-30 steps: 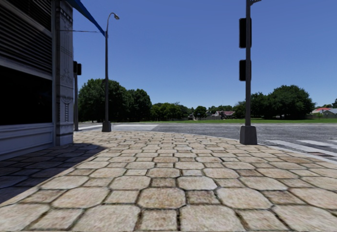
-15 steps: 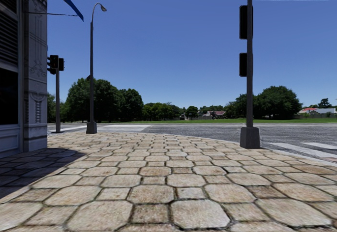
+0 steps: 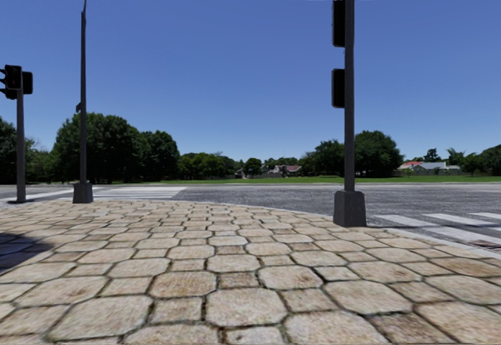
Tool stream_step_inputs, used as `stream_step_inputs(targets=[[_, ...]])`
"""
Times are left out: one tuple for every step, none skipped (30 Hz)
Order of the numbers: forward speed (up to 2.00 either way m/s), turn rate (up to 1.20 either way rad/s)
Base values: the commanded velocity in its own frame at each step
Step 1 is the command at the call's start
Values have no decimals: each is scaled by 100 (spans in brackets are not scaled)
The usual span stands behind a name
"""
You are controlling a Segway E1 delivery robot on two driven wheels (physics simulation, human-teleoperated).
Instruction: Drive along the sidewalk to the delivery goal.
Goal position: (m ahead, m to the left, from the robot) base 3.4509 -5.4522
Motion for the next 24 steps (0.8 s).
stream_step_inputs(targets=[[129,-40],[129,-40],[129,-40],[129,-40],[129,-40],[129,-40],[129,-40],[129,-40],[129,-40],[129,-41],[129,-41],[129,-42],[129,-42],[129,-42],[129,-42],[128,-43],[128,-43],[128,-43],[128,-43],[128,-43],[128,-43],[128,-43],[128,-44],[128,-44]])
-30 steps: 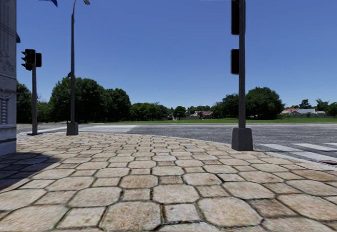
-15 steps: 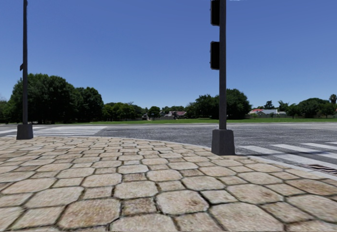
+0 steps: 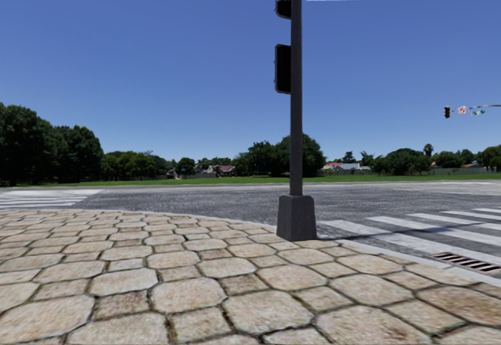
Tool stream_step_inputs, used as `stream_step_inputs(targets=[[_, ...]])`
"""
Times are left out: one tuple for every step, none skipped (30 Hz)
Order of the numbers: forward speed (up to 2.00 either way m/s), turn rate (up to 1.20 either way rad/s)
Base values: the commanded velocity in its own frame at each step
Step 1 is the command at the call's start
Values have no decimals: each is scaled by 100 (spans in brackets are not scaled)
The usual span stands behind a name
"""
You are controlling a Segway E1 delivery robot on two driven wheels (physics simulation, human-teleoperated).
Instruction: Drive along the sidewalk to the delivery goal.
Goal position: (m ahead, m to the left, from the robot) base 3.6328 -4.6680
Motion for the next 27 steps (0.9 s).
stream_step_inputs(targets=[[128,-44],[128,-44],[127,-44],[127,-45],[127,-45],[127,-45],[127,-45],[127,-45],[127,-45],[127,-46],[127,-46],[126,-46],[126,-46],[126,-46],[126,-46],[126,-46],[126,-46],[126,-47],[126,-47],[124,-48],[117,-48],[114,-48],[114,-48],[113,-48],[113,-48],[112,-48],[112,-48]])
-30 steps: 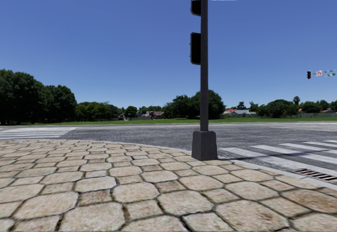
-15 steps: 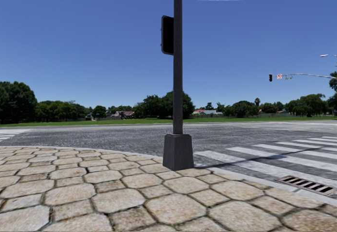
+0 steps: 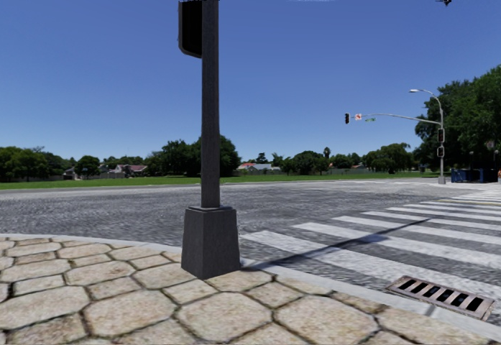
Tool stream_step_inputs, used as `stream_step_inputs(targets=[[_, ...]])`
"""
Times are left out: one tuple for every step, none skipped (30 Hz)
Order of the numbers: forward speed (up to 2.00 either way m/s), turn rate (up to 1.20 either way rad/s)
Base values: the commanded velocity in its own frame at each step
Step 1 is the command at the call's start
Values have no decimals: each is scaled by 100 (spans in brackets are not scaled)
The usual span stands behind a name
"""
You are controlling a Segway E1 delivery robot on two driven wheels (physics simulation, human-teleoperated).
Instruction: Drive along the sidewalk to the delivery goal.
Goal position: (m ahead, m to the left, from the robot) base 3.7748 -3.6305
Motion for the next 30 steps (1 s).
stream_step_inputs(targets=[[112,-48],[112,-48],[112,-48],[112,-49],[112,-49],[112,-49],[112,-49],[112,-49],[112,-49],[112,-49],[112,-49],[112,-49],[112,-49],[112,-49],[112,-49],[112,-49],[112,-49],[112,-49],[112,-49],[112,-49],[112,-49],[112,-49],[112,-49],[112,-49],[112,-49],[112,-49],[112,-49],[112,-49],[112,-49],[112,-49]])
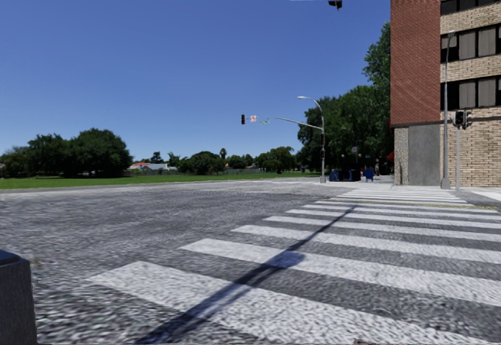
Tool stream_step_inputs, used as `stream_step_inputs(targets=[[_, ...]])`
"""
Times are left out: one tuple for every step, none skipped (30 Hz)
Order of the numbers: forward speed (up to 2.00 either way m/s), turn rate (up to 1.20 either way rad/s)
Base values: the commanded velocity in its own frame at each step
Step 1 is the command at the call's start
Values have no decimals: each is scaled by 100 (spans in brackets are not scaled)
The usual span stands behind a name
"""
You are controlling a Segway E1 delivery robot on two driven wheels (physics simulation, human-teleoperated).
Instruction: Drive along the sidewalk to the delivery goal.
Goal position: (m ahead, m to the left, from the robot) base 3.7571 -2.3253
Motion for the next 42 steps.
stream_step_inputs(targets=[[112,-49],[112,-49],[112,-49],[112,-49],[112,-49],[112,-49],[112,-49],[112,-49],[112,-49],[112,-49],[112,-49],[112,-49],[112,-49],[112,-49],[112,-49],[112,-49],[112,-49],[112,-49],[112,-49],[112,-49],[112,-49],[111,-49],[111,-49],[111,-49],[111,-49],[111,-49],[111,-49],[111,-49],[111,-49],[111,-49],[111,-49],[111,-49],[111,-49],[111,-49],[111,-49],[111,-49],[111,-49],[111,-49],[111,-49],[111,-49],[111,-49],[111,-49]])
